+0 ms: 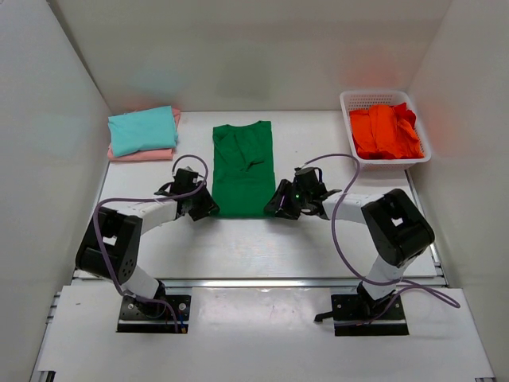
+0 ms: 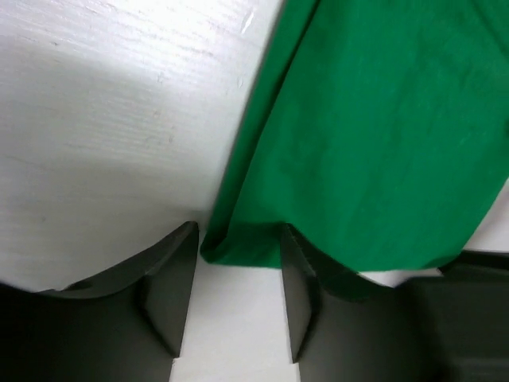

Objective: Fold and stack the t-shirts
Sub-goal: Grab one side of the 2/3 rectangular tshirt with both arms, then fold the long partially folded tshirt into a neat square

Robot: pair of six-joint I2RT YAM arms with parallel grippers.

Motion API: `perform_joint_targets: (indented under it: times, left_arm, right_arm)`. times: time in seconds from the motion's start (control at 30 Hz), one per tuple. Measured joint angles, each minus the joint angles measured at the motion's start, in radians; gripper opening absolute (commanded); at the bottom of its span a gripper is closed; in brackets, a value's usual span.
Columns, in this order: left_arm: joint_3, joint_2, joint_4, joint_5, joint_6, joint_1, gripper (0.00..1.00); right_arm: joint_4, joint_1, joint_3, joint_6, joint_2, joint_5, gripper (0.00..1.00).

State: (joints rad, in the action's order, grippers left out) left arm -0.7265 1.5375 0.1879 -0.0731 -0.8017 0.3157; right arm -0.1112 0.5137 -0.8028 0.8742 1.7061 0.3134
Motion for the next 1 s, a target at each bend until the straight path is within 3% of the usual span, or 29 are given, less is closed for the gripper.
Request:
perform_joint_targets:
  times: [0.03,0.1,0.23,0.27,0.47,0.77,0.9,1.0]
  left_arm:
    - [0.0,0.005,-0.009,0.0,-0.008,0.002,0.44]
    - [0.002,0.019,-0.029,0.003,-0.026,0.002,0.0]
    - [0.03,0.026,-0.078,-0.006,-0.058,0.002,0.0]
    - [0.035,0.023,-0.084,-0.009,-0.064,0.003,0.0]
    - [0.113,-0.115,0.01,-0.019,-0.055,0.047,0.0]
    - [0.34,-0.57,0.221,-0.051,-0.148,0.169,0.0]
    - [0.313,-0.67,0.277,-0.075,-0.165,0.137,0.0]
    - [0.22,-0.608,0.287,-0.081,-0.15,0.118,0.0]
  right_arm:
    - [-0.001,0.001,-0.003,0.002,0.004,0.002,0.5]
    - [-0.006,0.002,-0.005,0.014,0.01,0.007,0.45]
    - [0.0,0.01,0.006,0.034,0.016,-0.001,0.02]
    - [0.003,0.011,0.013,0.039,0.019,-0.001,0.0]
    - [0.088,0.056,0.039,0.023,-0.037,-0.011,0.0]
    - [0.217,0.163,0.316,0.047,-0.441,0.0,0.0]
    - [0.277,0.123,0.275,0.013,-0.446,0.048,0.0]
    - [0.33,0.069,0.168,-0.039,-0.404,0.092,0.0]
